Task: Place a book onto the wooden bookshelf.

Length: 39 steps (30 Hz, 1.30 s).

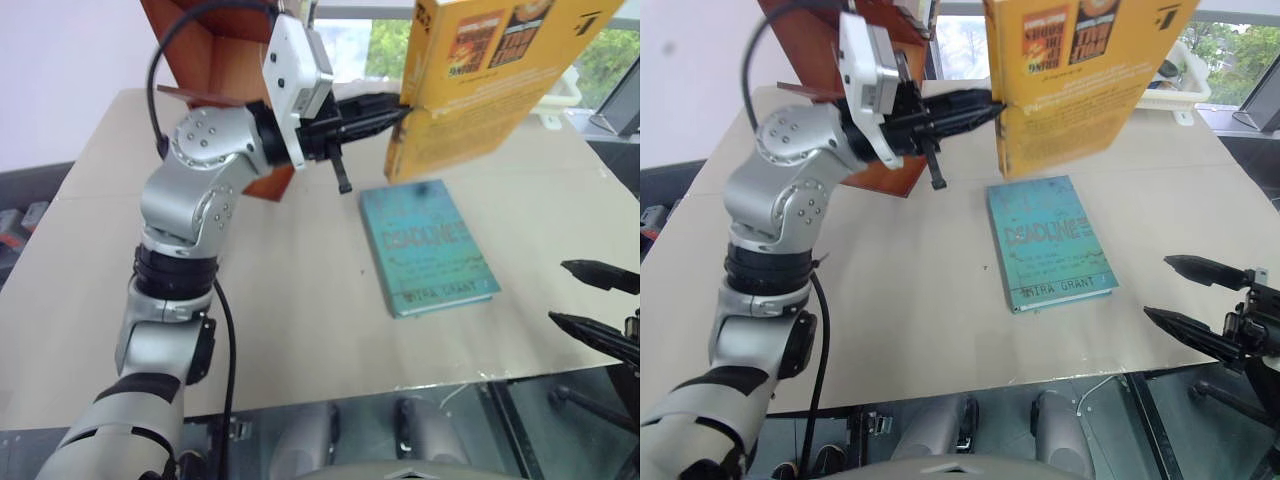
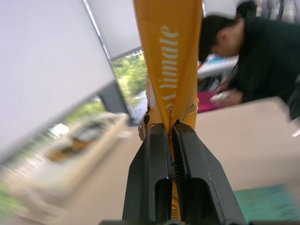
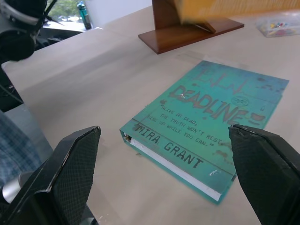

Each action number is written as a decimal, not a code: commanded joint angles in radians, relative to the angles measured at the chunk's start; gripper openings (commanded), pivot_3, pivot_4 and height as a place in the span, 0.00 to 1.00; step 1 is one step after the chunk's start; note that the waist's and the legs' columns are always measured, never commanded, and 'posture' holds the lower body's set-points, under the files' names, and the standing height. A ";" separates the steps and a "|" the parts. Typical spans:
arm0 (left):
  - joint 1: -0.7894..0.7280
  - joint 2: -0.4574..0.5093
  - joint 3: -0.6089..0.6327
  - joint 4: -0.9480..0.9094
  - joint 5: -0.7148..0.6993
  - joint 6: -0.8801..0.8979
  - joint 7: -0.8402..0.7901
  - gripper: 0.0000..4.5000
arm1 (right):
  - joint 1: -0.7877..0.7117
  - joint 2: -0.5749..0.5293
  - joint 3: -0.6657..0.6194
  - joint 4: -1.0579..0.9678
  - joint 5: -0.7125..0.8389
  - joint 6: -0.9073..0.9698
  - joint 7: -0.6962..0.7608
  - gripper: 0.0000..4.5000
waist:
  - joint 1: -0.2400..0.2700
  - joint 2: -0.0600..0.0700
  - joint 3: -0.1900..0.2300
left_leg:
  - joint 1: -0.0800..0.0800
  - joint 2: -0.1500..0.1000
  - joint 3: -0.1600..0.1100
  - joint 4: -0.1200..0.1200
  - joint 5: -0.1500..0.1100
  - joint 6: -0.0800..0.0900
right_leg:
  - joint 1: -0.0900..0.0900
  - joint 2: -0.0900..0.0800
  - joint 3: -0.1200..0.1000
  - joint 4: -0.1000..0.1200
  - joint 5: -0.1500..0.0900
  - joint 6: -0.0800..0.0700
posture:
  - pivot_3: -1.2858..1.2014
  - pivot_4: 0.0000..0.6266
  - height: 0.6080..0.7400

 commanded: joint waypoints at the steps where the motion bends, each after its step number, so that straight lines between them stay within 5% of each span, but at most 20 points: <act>1: -0.073 0.060 0.009 0.040 0.110 -0.174 -0.040 0.01 | -0.031 -0.022 0.009 0.023 -0.010 -0.024 0.024 1.00 | 0.000 0.000 0.000 | 0.000 0.000 0.000 0.000 0.000 0.000 | 0.000 0.000 0.000 0.000 0.001 0.002 | 0.52 0.24 1.00; 10: -0.240 0.257 -0.022 0.272 0.325 -0.542 -0.174 0.01 | -0.152 -0.065 0.089 0.134 -0.053 -0.037 0.088 1.00 | 0.001 0.001 0.004 | -0.001 0.000 0.000 0.000 0.000 0.000 | 0.000 0.000 -0.002 -0.001 0.001 0.002 | 0.52 0.24 1.00; 20: -0.287 0.418 -0.016 0.259 0.316 -0.451 -0.406 0.01 | -0.262 -0.075 0.165 0.222 -0.085 -0.050 0.135 1.00 | -0.003 0.001 0.005 | -0.001 0.000 0.000 0.001 -0.001 0.002 | 0.000 0.000 -0.002 0.001 0.001 0.003 | 0.52 0.24 1.00; 27: -0.440 0.516 -0.075 0.431 0.482 -0.509 -0.477 0.01 | -0.325 -0.086 0.192 0.282 -0.107 -0.061 0.171 1.00 | -0.004 0.000 0.008 | 0.000 0.000 0.000 0.003 -0.001 0.002 | 0.000 0.001 -0.002 0.004 0.001 0.003 | 0.52 0.24 1.00; 39: -0.412 0.564 -0.140 0.634 0.747 -0.640 -0.332 0.01 | -0.310 -0.069 0.175 0.255 -0.099 -0.056 0.156 1.00 | -0.004 -0.002 0.010 | 0.001 0.000 -0.001 0.009 -0.001 0.003 | 0.000 0.000 -0.002 0.014 -0.001 0.005 | 0.52 0.24 1.00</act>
